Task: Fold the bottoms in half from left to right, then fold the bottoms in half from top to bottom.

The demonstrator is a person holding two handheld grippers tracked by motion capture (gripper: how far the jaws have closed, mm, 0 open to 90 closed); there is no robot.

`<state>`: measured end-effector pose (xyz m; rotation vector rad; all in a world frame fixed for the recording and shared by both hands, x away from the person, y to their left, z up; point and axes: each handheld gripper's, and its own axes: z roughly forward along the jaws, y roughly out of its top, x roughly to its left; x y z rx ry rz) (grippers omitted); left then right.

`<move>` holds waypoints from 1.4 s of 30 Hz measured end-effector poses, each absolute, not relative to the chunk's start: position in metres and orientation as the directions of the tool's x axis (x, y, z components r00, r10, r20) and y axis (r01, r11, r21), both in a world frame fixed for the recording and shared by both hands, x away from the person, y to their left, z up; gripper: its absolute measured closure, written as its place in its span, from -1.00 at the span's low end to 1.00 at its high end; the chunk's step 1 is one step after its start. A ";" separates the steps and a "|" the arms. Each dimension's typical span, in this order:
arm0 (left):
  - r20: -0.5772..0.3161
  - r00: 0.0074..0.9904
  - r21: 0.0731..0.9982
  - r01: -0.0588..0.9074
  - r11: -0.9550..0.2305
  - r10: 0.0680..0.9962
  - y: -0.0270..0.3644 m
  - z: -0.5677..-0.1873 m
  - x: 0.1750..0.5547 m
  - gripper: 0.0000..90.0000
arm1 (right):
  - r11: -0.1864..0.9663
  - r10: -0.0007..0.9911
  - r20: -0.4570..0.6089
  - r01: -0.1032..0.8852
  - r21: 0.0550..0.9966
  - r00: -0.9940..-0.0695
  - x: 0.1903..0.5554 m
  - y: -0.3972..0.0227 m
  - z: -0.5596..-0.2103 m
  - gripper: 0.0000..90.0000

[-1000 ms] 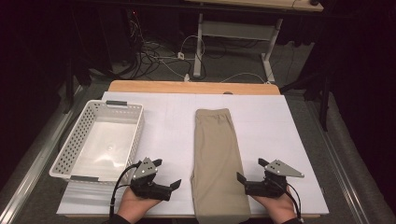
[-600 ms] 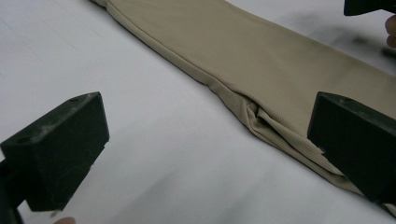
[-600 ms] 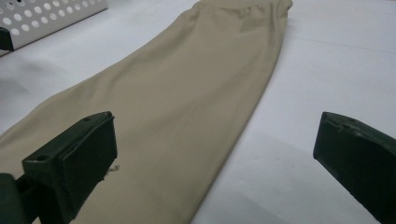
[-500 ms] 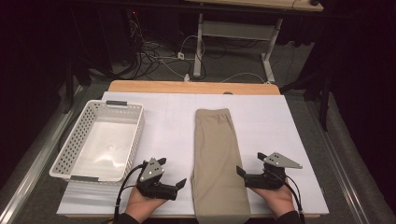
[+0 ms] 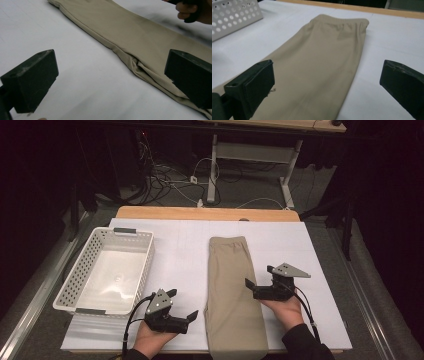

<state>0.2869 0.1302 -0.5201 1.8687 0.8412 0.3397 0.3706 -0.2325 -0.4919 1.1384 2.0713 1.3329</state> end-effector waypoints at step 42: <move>-0.136 0.733 0.890 0.386 -0.242 0.666 0.129 -0.521 0.283 -1.00 | 0.317 0.865 0.028 0.587 0.745 -0.501 0.520 -0.182 -0.516 0.31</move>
